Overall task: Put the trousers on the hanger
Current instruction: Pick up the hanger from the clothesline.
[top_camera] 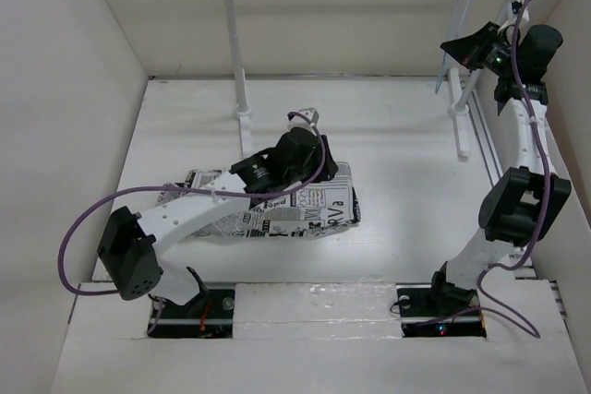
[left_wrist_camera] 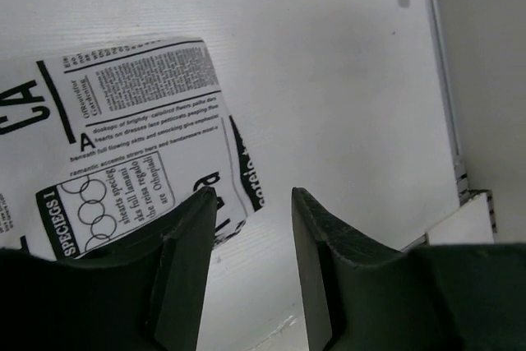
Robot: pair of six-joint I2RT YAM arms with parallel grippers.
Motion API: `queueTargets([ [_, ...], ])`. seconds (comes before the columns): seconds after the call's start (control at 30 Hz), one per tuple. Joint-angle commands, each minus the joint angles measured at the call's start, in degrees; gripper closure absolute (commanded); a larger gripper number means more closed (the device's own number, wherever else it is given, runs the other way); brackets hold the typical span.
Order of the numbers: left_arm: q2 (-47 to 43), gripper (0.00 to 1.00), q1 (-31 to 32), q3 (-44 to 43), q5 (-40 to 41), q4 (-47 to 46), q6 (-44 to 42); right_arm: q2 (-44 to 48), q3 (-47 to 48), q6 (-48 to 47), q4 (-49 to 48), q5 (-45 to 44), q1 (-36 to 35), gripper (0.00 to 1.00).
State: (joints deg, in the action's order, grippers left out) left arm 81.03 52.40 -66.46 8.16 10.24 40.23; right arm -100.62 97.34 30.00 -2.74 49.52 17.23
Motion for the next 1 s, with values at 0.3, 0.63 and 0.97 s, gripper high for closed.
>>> queueTargets([
  [0.3,7.8,0.46,0.0,-32.3,-6.0,1.5,-4.6,16.7,-14.4,-6.4,0.3,-0.1,-0.4,1.0],
  [0.63,20.4,0.4,1.1,-49.9,-8.9,-0.2,-5.7,31.4,-32.2,-10.9,8.6,-6.2,-9.3,1.0],
  [0.97,28.4,0.47,1.1,-50.7,0.1,-1.6,-3.9,38.2,-41.2,-11.0,13.7,-7.3,-17.4,1.0],
])
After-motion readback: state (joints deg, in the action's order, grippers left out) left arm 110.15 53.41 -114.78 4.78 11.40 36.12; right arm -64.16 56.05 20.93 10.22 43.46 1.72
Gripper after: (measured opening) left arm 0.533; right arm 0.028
